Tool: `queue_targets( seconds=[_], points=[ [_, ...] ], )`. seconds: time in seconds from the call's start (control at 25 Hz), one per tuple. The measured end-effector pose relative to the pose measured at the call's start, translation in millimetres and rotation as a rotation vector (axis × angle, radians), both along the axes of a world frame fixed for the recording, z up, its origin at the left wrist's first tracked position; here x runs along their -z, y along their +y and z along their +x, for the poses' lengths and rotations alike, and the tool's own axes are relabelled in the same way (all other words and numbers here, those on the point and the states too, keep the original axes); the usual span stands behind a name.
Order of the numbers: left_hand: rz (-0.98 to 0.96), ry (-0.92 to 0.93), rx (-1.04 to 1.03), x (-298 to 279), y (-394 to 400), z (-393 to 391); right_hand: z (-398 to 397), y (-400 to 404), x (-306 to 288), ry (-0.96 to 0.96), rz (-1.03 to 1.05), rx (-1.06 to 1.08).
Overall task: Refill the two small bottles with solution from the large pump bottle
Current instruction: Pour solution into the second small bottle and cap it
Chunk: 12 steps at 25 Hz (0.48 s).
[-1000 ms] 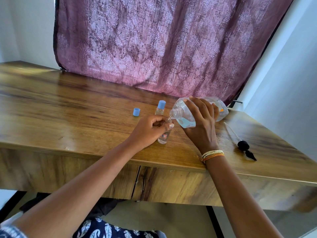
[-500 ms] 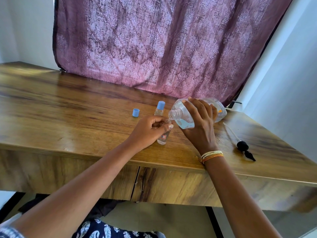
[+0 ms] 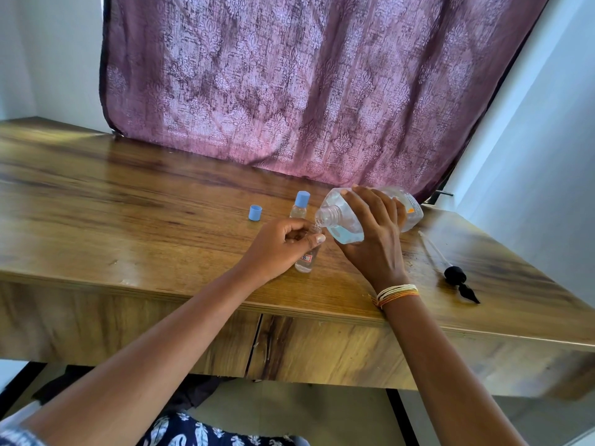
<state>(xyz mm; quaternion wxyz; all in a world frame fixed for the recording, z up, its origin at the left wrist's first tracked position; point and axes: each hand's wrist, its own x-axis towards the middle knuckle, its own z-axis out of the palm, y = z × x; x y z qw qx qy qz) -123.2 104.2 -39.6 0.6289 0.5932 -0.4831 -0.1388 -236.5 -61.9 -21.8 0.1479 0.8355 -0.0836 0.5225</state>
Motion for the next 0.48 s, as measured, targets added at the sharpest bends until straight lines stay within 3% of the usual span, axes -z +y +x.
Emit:
queue_targets(
  seconds=[0.16, 0.48],
  points=[
    [0.003, 0.007, -0.003, -2, 0, -1, 0, 6, -3, -0.003, 0.078, -0.067],
    [-0.006, 0.017, -0.005, 0, 0, 1, -3, 24, -22, -0.110, 0.457, -0.215]
  ],
)
